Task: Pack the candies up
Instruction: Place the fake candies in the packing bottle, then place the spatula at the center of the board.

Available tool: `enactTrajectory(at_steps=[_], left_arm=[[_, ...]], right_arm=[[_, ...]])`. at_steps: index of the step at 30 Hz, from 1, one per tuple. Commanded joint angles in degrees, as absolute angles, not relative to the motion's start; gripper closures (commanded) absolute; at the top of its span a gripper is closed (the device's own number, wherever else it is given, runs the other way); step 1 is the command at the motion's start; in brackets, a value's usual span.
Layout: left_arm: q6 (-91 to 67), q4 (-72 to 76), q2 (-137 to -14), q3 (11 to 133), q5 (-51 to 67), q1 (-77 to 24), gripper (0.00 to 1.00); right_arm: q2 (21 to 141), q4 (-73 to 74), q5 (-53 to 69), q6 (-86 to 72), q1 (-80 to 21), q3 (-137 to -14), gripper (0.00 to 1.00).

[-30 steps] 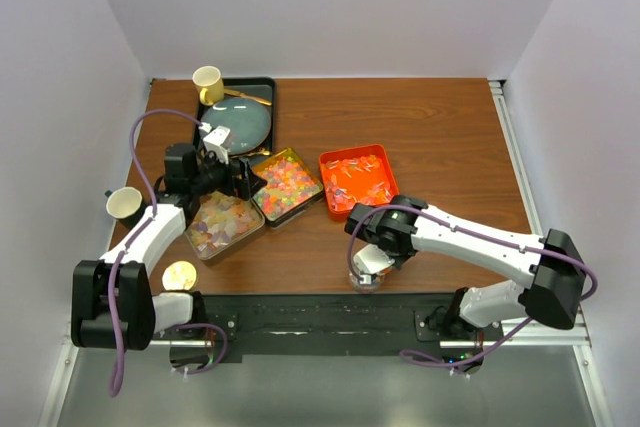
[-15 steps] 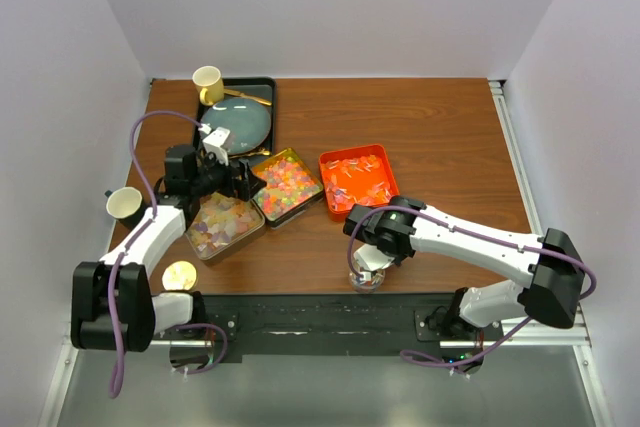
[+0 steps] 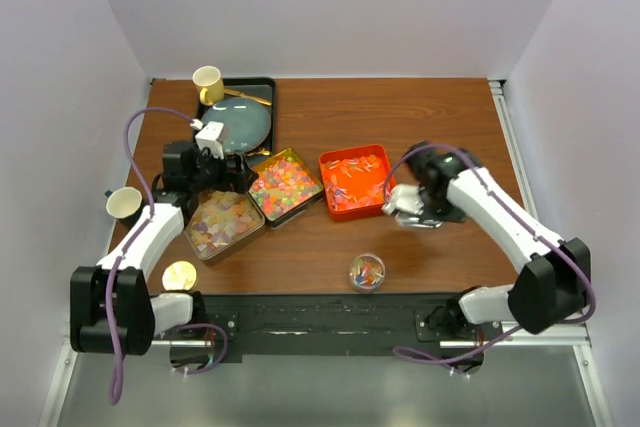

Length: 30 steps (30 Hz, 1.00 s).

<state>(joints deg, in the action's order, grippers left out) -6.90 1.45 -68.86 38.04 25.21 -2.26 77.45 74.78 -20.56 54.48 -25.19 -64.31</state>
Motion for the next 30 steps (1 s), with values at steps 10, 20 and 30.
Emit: enactTrajectory(at_steps=[10,20,30], left_arm=[[21.79,-23.62,-66.81,50.19,11.52,-1.23,0.0],[28.82,-42.54,-59.86,49.93,14.32,9.9,0.0],[45.78,-45.7,-61.52,48.51,23.99,27.41,0.0]], right_arm=[[99.74,46.16,6.33,20.04,4.31,-74.89,1.0],[105.03,39.82,2.2,14.85,4.39,-73.57,0.96],[106.0,41.04,1.84,14.07,4.31,-74.62,0.48]])
